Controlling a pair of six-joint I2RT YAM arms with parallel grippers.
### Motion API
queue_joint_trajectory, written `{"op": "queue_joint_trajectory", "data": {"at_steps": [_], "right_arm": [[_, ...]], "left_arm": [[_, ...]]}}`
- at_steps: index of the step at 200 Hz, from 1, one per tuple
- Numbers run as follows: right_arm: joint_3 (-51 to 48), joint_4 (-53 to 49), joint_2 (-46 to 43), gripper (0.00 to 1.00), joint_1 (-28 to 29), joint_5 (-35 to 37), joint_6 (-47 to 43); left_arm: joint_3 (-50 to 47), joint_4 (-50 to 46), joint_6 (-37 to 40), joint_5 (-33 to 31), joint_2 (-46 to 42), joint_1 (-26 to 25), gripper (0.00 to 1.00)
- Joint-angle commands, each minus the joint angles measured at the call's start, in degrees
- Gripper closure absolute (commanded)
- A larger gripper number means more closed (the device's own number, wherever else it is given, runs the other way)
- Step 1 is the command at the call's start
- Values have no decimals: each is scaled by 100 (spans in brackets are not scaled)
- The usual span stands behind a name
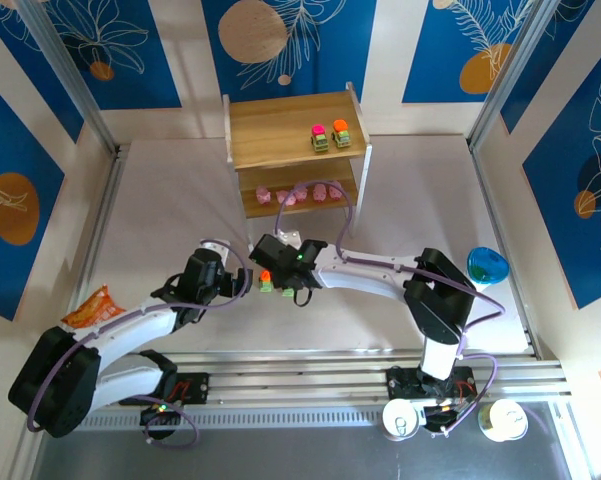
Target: Place and organize the plastic toys onto the shelf
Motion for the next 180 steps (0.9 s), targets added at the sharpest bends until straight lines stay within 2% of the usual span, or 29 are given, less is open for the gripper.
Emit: {"op": "queue_joint_trajectory", "data": {"at_steps": [1,122,180], "right_arm": [[-85,86,125,55,55,-136,277],[-23,52,557,55,103,-289,621],[71,96,751,58,29,-309,581]], "left_arm": [[124,-25,-109,85,-66,73,0],[80,-7,-104,107,-171,71,0],[77,-20,-87,107,-176,83,0]]}}
